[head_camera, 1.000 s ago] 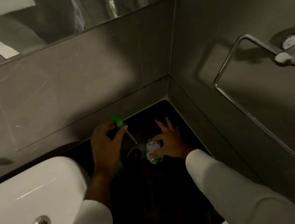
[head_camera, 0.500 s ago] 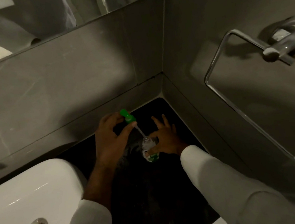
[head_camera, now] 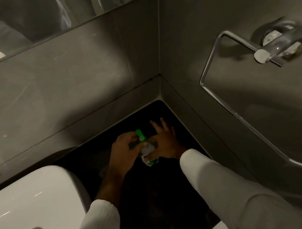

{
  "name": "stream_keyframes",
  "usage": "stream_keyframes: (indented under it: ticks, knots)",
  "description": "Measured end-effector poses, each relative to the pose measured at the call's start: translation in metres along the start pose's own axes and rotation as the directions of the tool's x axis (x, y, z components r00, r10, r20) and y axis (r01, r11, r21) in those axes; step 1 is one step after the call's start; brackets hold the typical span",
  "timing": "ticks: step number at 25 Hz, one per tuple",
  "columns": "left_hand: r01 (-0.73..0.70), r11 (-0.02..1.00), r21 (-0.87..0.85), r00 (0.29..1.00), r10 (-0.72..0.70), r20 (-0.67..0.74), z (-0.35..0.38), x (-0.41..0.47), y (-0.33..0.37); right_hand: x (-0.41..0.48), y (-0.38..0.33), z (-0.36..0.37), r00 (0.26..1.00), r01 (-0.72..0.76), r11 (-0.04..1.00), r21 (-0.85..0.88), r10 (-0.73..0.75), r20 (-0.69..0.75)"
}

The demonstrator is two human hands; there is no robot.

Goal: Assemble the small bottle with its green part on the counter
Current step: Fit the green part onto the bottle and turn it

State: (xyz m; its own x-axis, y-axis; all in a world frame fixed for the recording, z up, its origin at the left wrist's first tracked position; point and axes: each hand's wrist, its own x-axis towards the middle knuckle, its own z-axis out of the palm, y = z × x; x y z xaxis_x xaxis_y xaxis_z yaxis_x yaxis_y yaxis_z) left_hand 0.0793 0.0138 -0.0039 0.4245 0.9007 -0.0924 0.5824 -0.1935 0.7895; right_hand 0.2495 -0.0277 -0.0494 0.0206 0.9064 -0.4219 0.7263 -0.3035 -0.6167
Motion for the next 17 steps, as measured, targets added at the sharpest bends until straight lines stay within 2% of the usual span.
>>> stream_keyframes:
  ticks: [3, 7, 12, 17]
  knots:
    - [-0.095, 0.995, 0.007, 0.994, 0.095, 0.049, 0.005, -0.003, -0.005, -0.008, -0.004, -0.009, 0.997, -0.07, 0.99, 0.12, 0.074, -0.027]
    - [-0.031, 0.991, -0.128, 0.989, 0.049, 0.14, 0.006, -0.004, -0.009, -0.013, -0.005, -0.013, 0.998, -0.052, 0.995, 0.089, 0.055, -0.032]
    - [0.057, 0.993, -0.108, 0.998, -0.059, -0.015, 0.014, -0.007, -0.005, -0.009, 0.0, -0.006, 0.999, -0.009, 0.997, 0.071, 0.011, -0.033]
    - [0.087, 0.963, -0.256, 0.987, -0.048, 0.156, 0.014, -0.007, 0.0, -0.006, 0.005, -0.01, 1.0, 0.004, 1.0, 0.028, -0.004, -0.015]
